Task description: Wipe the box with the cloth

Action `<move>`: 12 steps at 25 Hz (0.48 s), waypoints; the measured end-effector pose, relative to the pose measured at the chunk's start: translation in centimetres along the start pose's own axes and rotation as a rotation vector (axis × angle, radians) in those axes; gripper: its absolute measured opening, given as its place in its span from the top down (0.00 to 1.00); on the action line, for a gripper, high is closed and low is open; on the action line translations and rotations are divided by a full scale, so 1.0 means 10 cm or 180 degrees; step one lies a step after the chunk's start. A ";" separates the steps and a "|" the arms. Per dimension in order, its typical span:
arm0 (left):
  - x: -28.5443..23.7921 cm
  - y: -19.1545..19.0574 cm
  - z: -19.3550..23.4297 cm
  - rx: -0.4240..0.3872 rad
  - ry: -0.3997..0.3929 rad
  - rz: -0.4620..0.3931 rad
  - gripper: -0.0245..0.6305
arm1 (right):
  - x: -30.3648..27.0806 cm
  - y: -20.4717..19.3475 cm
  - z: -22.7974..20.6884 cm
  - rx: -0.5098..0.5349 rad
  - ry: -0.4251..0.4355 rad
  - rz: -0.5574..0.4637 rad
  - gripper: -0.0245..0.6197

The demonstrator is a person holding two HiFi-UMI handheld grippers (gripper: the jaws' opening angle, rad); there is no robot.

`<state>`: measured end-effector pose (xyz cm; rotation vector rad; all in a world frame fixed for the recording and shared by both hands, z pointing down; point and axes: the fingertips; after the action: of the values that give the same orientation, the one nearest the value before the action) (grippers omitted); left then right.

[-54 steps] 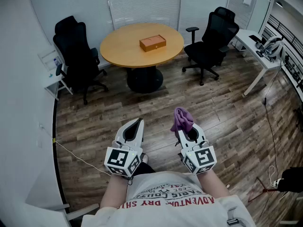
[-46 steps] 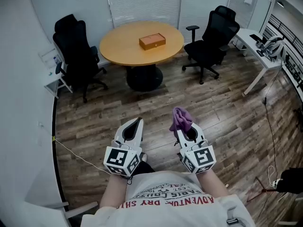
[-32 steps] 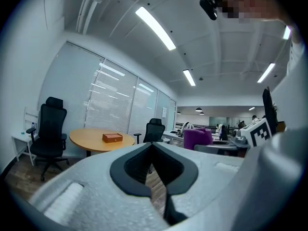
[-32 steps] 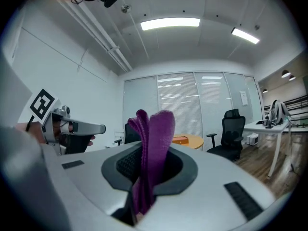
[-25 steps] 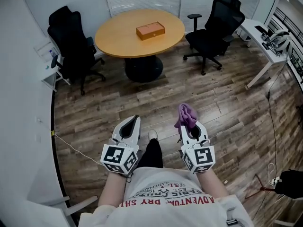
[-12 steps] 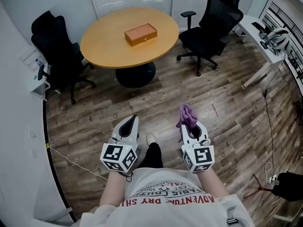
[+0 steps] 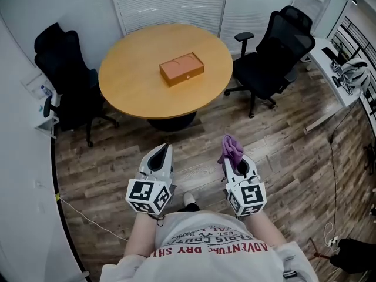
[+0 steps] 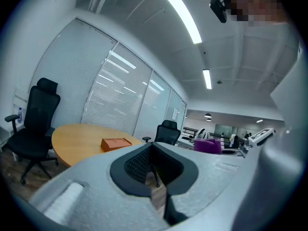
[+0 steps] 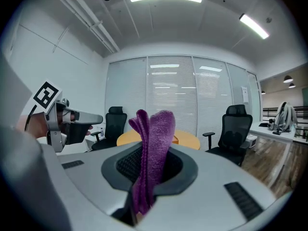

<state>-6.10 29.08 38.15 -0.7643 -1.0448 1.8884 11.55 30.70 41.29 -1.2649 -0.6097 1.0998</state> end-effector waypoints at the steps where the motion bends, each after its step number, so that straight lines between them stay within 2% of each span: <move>1: -0.10 0.06 0.08 -0.0002 0.0014 -0.0008 0.95 | -0.14 0.03 -0.04 0.0002 0.0006 -0.0008 0.86; 8: -0.62 0.24 0.44 -0.0033 0.0047 0.0063 0.95 | -0.92 0.06 -0.26 -0.0099 0.0054 0.0017 0.86; 12: -0.83 0.30 0.67 -0.0032 0.0150 0.0045 0.95 | -1.31 0.01 -0.34 -0.0153 0.0140 0.0042 0.86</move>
<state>-8.60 18.36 39.61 -0.8201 -1.0226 1.8695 9.21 17.48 42.91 -1.3331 -0.5984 1.0710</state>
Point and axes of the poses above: the fingertips, and each gripper's own axes: x backward along the fingers, z to its left, y out of its top, and after that the axes turned 15 degrees about x, right-handed
